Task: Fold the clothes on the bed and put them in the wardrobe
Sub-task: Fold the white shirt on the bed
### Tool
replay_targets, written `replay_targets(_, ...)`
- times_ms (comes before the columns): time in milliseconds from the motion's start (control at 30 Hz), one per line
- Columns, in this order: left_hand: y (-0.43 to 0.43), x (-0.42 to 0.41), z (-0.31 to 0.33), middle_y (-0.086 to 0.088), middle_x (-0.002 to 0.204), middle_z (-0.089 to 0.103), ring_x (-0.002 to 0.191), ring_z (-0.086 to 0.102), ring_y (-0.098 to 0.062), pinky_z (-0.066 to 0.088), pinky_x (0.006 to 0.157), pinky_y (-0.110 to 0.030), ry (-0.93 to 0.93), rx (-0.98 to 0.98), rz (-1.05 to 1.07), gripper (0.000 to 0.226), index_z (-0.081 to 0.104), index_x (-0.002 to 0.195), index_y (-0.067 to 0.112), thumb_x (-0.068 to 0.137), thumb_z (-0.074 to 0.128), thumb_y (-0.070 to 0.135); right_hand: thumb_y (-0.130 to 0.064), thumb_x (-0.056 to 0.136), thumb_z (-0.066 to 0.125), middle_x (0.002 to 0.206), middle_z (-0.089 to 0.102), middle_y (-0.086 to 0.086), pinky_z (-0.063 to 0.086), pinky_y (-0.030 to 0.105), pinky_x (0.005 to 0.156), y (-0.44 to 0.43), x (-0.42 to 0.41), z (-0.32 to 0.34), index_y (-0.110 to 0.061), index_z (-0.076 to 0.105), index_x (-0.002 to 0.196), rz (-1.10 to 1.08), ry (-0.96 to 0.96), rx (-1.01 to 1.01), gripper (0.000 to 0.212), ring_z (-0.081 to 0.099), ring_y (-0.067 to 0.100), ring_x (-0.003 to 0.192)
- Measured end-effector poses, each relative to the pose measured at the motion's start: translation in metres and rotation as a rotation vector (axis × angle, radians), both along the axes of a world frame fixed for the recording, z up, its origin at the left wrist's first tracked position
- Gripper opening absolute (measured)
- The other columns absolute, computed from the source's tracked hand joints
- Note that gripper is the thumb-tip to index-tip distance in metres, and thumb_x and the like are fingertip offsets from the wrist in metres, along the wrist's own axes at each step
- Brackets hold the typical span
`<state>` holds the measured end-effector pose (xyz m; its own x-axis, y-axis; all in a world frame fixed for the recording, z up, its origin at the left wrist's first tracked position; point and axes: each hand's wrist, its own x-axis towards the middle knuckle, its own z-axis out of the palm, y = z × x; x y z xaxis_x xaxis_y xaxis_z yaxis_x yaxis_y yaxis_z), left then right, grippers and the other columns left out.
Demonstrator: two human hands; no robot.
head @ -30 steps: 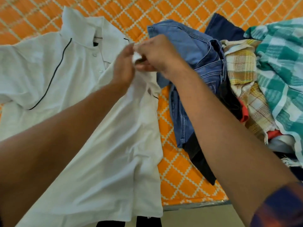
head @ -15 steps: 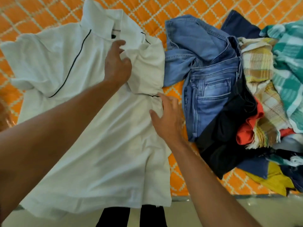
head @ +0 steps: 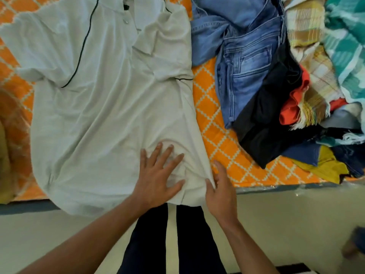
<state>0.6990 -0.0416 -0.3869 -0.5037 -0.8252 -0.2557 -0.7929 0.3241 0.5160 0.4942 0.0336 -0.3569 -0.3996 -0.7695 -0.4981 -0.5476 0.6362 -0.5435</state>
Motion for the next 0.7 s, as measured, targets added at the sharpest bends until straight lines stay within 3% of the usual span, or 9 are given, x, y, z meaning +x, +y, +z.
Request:
replay_targets(67,0.017,-0.001,0.002,-0.003,0.165,0.025,0.155,0.011,-0.034,0.009,0.116,-0.071,-0.070,0.034,-0.066,0.083,0.035,0.155,0.034,0.083,0.051,0.070,-0.010,0.096,0.063,0.106,0.064,-0.009,0.041,0.022,0.072,0.021,-0.011,0.007,-0.036,0.042,0.147,-0.025,0.044,0.016,0.061,0.061,0.012,0.088)
replay_targets(133,0.025,-0.003,0.001,-0.005,0.169,0.010,0.155,0.000,-0.038,0.005,0.114,-0.075,-0.147,0.037,-0.161,0.091,0.023,0.159,0.036,0.080,0.050,0.072,-0.010,0.096,0.063,0.091,0.061,-0.014,0.038,0.023,0.064,0.040,-0.018,0.011,-0.033,0.039,0.152,-0.015,0.081,0.110,0.065,0.056,0.006,0.074)
replay_targets(233,0.034,-0.004,-0.003,-0.007,0.169,-0.004,0.154,-0.008,-0.040,0.003,0.112,-0.077,-0.263,0.019,-0.233,0.095,0.014,0.160,0.037,0.078,0.053,0.066,-0.011,0.094,0.063,0.088,0.055,-0.016,0.038,0.019,0.060,0.048,-0.019,0.013,-0.031,0.041,0.151,-0.014,0.139,0.185,0.064,0.055,0.002,0.073)
replay_targets(300,0.043,-0.002,-0.001,-0.009,0.169,0.004,0.154,0.002,-0.040,0.012,0.113,-0.074,-0.265,-0.006,-0.256,0.091,0.022,0.159,0.033,0.078,0.055,0.059,-0.012,0.093,0.065,0.089,0.057,-0.017,0.044,0.024,0.064,0.040,-0.012,0.017,-0.028,0.051,0.143,-0.015,0.144,0.108,0.054,0.059,0.004,0.074)
replay_targets(400,0.059,0.005,0.009,-0.006,0.156,0.042,0.138,0.044,-0.033,0.043,0.103,-0.055,-0.098,-0.060,-0.319,0.069,0.047,0.146,0.027,0.080,0.059,0.043,-0.010,0.092,0.065,0.089,0.056,-0.017,0.051,0.027,0.070,0.012,0.006,0.019,-0.025,0.062,0.128,0.038,0.083,-0.049,0.039,0.058,0.007,0.075)
replay_targets(467,0.057,0.011,0.016,0.004,0.131,0.060,0.108,0.062,-0.019,0.053,0.086,-0.038,0.095,0.066,-0.135,0.050,0.057,0.134,0.028,0.084,0.058,0.034,-0.010,0.093,0.064,0.088,0.057,-0.016,0.049,0.023,0.070,-0.016,0.021,0.015,-0.023,0.068,0.118,0.174,0.020,-0.123,0.028,0.055,0.005,0.074)
replay_targets(533,0.034,0.024,0.024,0.014,0.111,0.062,0.081,0.062,-0.004,0.053,0.072,-0.027,0.207,0.180,0.228,0.035,0.063,0.122,0.030,0.087,0.056,0.031,-0.013,0.094,0.063,0.089,0.059,-0.015,0.047,0.021,0.070,-0.053,0.040,0.009,-0.024,0.071,0.112,0.317,-0.059,-0.159,0.022,0.054,0.002,0.076)
replay_targets(633,-0.027,0.061,0.023,0.012,0.093,0.066,0.069,0.061,-0.006,0.053,0.070,-0.029,0.226,0.081,0.748,0.017,0.069,0.104,0.026,0.089,0.064,0.019,-0.018,0.094,0.063,0.089,0.063,-0.012,0.052,0.028,0.075,-0.116,0.077,-0.002,-0.026,0.072,0.112,0.521,-0.144,-0.142,0.022,0.058,0.005,0.075)
replay_targets(700,-0.079,0.099,0.018,0.004,0.093,0.067,0.075,0.064,-0.013,0.053,0.076,-0.033,0.199,0.044,0.981,0.019,0.069,0.106,0.022,0.088,0.065,0.014,-0.017,0.091,0.062,0.090,0.066,-0.008,0.054,0.032,0.076,-0.164,0.107,-0.006,-0.026,0.073,0.109,0.612,-0.153,-0.224,0.023,0.062,0.011,0.076)
